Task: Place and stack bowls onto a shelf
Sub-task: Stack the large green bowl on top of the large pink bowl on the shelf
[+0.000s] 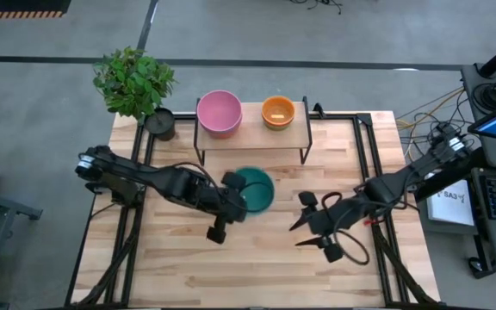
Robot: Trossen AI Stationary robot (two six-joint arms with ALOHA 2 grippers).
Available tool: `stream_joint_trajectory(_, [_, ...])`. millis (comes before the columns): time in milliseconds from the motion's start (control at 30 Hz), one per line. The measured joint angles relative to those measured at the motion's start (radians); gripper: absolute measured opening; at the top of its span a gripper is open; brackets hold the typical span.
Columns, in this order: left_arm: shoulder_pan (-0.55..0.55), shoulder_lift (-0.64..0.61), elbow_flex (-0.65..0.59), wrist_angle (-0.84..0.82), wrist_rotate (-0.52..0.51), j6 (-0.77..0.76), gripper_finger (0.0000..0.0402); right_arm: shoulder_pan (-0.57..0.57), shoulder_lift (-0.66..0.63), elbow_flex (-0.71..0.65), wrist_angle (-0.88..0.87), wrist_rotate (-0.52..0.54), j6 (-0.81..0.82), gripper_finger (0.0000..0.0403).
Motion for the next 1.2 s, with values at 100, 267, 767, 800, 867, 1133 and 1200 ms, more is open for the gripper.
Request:
stream_joint_trajectory(100, [0.017, 0.0, 0.086, -0.122, -0.117, 0.032, 0.0, 0.0, -0.051, -0.093, 0.097, 0.0, 0.002, 0.0187])
stream_joint_trajectory(267, [0.085, -0.004, 0.223, -0.271, -0.234, 0.103, 0.0, -0.001, -0.111, -0.242, 0.255, 0.0, 0.02, 0.0187])
stream_joint_trajectory(767, [0.634, -0.059, 0.29, -0.301, 0.026, 0.166, 0.0, -0.001, -0.138, -0.351, 0.379, 0.001, 0.053, 0.0187])
stream_joint_trajectory(800, [0.656, -0.058, 0.281, -0.299, 0.035, 0.165, 0.0, -0.001, -0.137, -0.351, 0.378, 0.0, 0.053, 0.0187])
stream_joint_trajectory(867, [0.684, -0.058, 0.256, -0.275, 0.042, 0.168, 0.0, -0.001, -0.137, -0.351, 0.379, 0.001, 0.053, 0.0187])
stream_joint_trajectory(1133, [0.698, -0.057, 0.217, -0.243, 0.045, 0.181, 0.0, -0.001, -0.137, -0.351, 0.378, 0.001, 0.047, 0.0187])
stream_joint_trajectory(1200, [0.699, -0.057, 0.217, -0.243, 0.045, 0.169, 0.0, -0.001, -0.137, -0.351, 0.378, 0.001, 0.046, 0.0187])
